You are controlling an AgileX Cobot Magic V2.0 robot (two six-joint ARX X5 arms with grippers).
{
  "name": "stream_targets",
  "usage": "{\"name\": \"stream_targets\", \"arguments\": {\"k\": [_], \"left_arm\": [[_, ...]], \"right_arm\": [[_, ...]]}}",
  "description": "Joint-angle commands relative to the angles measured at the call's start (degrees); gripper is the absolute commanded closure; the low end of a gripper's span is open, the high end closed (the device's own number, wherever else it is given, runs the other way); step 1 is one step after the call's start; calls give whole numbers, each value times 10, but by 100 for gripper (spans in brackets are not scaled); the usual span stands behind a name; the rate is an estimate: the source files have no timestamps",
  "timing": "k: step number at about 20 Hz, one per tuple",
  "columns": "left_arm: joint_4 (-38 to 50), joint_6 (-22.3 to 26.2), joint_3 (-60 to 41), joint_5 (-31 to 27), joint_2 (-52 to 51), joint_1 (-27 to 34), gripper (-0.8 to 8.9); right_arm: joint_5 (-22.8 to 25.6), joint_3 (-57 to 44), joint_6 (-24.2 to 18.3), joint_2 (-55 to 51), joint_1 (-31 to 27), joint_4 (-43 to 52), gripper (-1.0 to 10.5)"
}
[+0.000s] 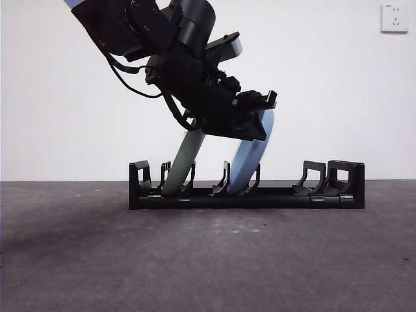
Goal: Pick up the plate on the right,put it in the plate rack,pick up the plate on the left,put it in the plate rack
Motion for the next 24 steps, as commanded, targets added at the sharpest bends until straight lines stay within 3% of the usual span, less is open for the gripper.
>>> {"name": "stream_targets", "arguments": {"k": [1, 8, 14, 24], "left_arm": [[-17, -10, 18, 3, 12, -6, 561], [-153, -10, 108, 48, 8, -16, 561], [-337, -7, 196, 63, -38, -29, 561], [-685, 12, 231, 61, -337, -28, 562]], "right_arm": [[-1, -5, -4, -1, 0, -13, 664], [-1, -5, -8, -1, 0, -13, 664], [-1, -5, -14, -1, 0, -13, 664], [-4, -5, -39, 0, 0, -13, 664]]}}
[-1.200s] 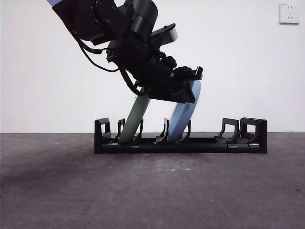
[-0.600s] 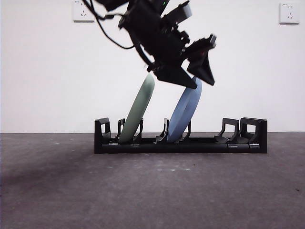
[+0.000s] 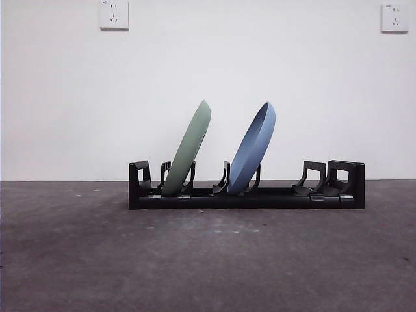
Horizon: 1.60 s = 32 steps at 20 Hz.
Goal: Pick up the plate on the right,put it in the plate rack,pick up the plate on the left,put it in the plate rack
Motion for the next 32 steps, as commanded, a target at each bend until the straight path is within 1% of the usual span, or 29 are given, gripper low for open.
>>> {"name": "stream_targets", "arguments": {"k": [1, 5, 9, 15, 18, 20, 21, 23, 24, 32], "left_arm": [[-67, 7, -1, -1, -79, 1, 562], [-166, 6, -1, -1, -188, 1, 562], [-211, 2, -1, -1, -256, 1, 562], [-226, 0, -1, -1, -275, 1, 563], [-228, 0, -1, 0, -267, 1, 566], [-228, 0, -1, 0, -261, 1, 571], [-228, 0, -1, 0, -259, 1, 628], [-228, 0, -1, -1, -258, 1, 834], [-228, 0, -1, -1, -257, 1, 820], [-228, 0, -1, -1, -254, 1, 818]], "right_arm": [[-12, -5, -7, 0, 0, -13, 664], [-59, -5, -7, 0, 0, -13, 664], [-63, -5, -7, 0, 0, -13, 664], [-63, -5, -7, 0, 0, -13, 665], [-83, -5, -6, 0, 0, -14, 667], [-82, -5, -6, 0, 0, -14, 688], [-82, -5, -6, 0, 0, -14, 771], [-82, -5, -6, 0, 0, -14, 953], [-82, -5, -6, 0, 0, -14, 960], [-80, -5, -4, 0, 0, -13, 958]]}}
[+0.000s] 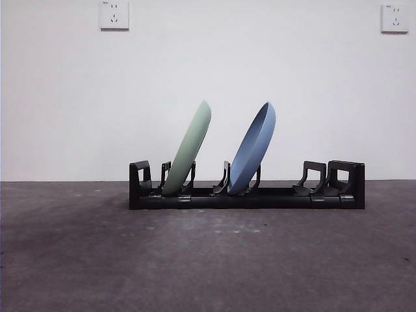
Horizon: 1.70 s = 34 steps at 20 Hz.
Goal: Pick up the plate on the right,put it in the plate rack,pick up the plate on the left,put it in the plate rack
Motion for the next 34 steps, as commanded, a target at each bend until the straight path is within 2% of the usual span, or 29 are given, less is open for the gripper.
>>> {"name": "stream_targets", "arguments": {"k": [1, 7, 20, 23, 26, 28, 30, 32, 34], "left_arm": [[0, 1, -1, -1, 0, 1, 818], [0, 1, -1, -1, 8, 1, 817], [3, 0, -1, -2, 35, 1, 818], [38, 3, -1, -30, 36, 1, 818], [82, 40, -2, -77, 36, 7, 817], [120, 103, -2, -93, 36, 34, 817], [161, 147, -9, -70, 27, 87, 817], [220, 179, -49, 15, 2, 151, 817], [313, 185, -134, 89, -41, 209, 817]], "right_arm": [[0, -5, 2, 0, 0, -13, 946], [7, -5, 3, 4, 0, -13, 944], [132, -5, 3, 51, 0, -13, 945], [158, -5, 2, 71, 0, -13, 945], [165, -5, 3, 97, 0, -13, 945], [165, -5, 3, 116, 0, -13, 945], [166, -5, 3, 137, 0, -13, 945], [166, -5, 2, 158, 0, -13, 945], [166, -5, 3, 178, 0, -13, 945]]}}
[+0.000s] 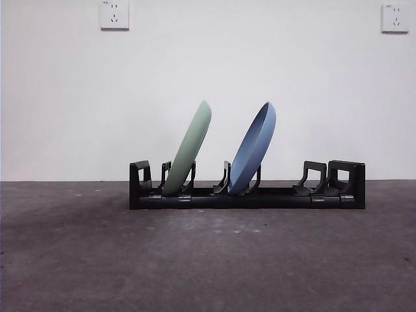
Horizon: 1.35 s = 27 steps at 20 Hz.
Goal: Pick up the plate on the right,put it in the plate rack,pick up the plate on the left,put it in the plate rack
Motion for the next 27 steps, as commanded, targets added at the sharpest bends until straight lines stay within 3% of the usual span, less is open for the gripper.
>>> {"name": "stream_targets", "arguments": {"k": [1, 6, 10, 15, 19, 27], "left_arm": [[108, 27, -109, 56, -50, 54, 817], [347, 28, -396, 17, -181, 129, 817], [431, 27, -568, 10, -276, 171, 817], [441, 14, -735, -21, -402, 212, 817], [439, -24, -834, -32, -482, 231, 817], [414, -101, -910, -27, -557, 235, 817]], "right_arm": [[1, -5, 2, 18, 0, -13, 945], [1, -5, 2, 59, 0, -13, 945], [1, -5, 2, 76, 0, -12, 945], [1, -5, 2, 80, 0, -12, 945], [1, -5, 2, 80, 0, -12, 945], [1, -5, 2, 80, 0, -12, 945]]}}
